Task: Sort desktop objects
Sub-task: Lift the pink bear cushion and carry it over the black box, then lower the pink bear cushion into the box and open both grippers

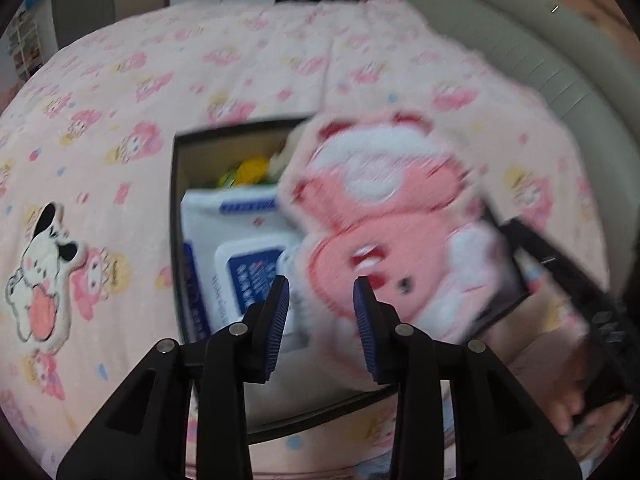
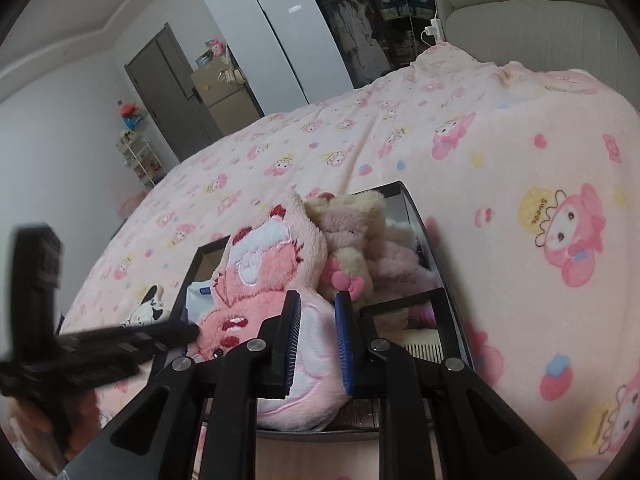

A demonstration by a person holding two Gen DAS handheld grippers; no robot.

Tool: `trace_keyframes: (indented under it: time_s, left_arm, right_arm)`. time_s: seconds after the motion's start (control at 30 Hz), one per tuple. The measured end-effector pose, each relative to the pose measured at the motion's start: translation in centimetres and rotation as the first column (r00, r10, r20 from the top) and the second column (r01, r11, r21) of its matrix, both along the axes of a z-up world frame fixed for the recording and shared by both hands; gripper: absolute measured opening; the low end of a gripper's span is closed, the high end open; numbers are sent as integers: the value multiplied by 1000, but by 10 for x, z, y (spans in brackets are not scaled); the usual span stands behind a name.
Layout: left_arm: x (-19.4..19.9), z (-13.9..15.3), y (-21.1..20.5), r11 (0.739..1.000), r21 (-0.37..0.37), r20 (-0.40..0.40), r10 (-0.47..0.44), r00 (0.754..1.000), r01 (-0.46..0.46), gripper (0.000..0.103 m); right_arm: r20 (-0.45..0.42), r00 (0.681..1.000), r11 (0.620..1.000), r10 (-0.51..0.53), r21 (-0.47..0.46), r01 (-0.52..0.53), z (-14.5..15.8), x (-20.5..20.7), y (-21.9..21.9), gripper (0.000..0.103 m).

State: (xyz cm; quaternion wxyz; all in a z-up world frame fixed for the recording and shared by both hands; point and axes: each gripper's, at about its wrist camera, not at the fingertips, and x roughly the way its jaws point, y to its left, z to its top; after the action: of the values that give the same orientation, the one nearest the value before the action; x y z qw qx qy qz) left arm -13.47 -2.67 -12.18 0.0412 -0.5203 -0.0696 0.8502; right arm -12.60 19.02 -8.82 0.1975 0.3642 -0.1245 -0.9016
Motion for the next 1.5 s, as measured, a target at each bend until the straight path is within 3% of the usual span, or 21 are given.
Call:
trace_keyframes:
  time_s: [0.03, 0.1, 0.23, 0.33, 0.4, 0.53, 0.63, 0.7, 0.8, 0.9, 0.93, 1.0, 1.13, 1.23, 1.3, 1.4, 1.5]
  left_arm:
    - [-1, -6, -1, 999, -31, 14, 17, 1000, -16, 40]
    - [2, -5, -8, 999, -26, -13, 37, 999, -38, 45]
    - [6, 12, -9, 999, 32, -89, 21, 996, -18, 44]
    - [-8, 1, -2, 995, 94, -21, -28, 999, 30, 47]
    - [-14, -10, 4, 997, 75, 11, -25, 1000, 25, 47]
    - [-9, -5, 5, 998, 64, -26, -6, 1000, 7, 22]
    - [2, 7, -4, 993, 117, -56, 16, 998, -9, 18]
    - [11, 17, -9, 995, 97, -87, 42, 995, -34, 18]
    - [11, 15, -15, 994, 105, -64, 50, 997, -43, 21]
    - [2, 0, -18, 987, 156, -4, 46, 999, -45, 36]
    - [0, -5, -18, 986, 161, 10, 45, 999, -46, 36]
    - [-4, -14, -14, 987, 154, 31, 46, 998, -50, 35]
    - [3, -4, -4, 992, 125, -14, 29, 999, -27, 19]
    - [12, 9, -10, 993, 115, -57, 45, 997, -38, 17]
    - [20, 17, -19, 993, 74, -84, 94, 992, -88, 15]
    - [28, 21, -37, 988, 34, -104, 154, 983, -151, 10]
    - [24, 19, -50, 986, -27, -80, 161, 984, -163, 10]
  right_arm:
    - [-4, 1000, 1000, 1, -1, -1, 0, 0, -1, 15]
    - [12, 1000, 1000, -2, 0, 2, -4, 0, -4, 15]
    - [91, 996, 1000, -20, 20, 18, -22, -9, -3, 15]
    - [141, 990, 999, -8, -44, 14, -28, -20, 2, 15]
    - [179, 984, 997, 23, -73, -10, -35, -26, 0, 15]
    - [185, 980, 996, 74, -72, -62, -38, -23, -8, 15]
    - [160, 971, 975, 180, -156, -155, -33, -17, -17, 15]
    - [144, 957, 958, 250, -181, -223, -30, -14, -29, 15]
    - [118, 974, 980, 193, -67, -186, -28, -11, -39, 15]
    - [99, 990, 994, 96, -60, -90, -23, -14, -22, 15]
    - [102, 992, 996, 70, -65, -64, -23, -16, -16, 16]
    - [141, 988, 998, 54, -52, -47, -30, -19, -10, 16]
    - [209, 971, 992, 115, -82, -100, -43, -23, -16, 19]
    - [222, 940, 952, 257, -225, -208, -44, -25, -31, 19]
    - [224, 928, 942, 298, -224, -248, -45, -26, -50, 18]
    - [138, 960, 964, 242, -144, -223, -29, -20, -51, 18]
    - [85, 990, 988, 113, -112, -103, -18, -20, -25, 19]
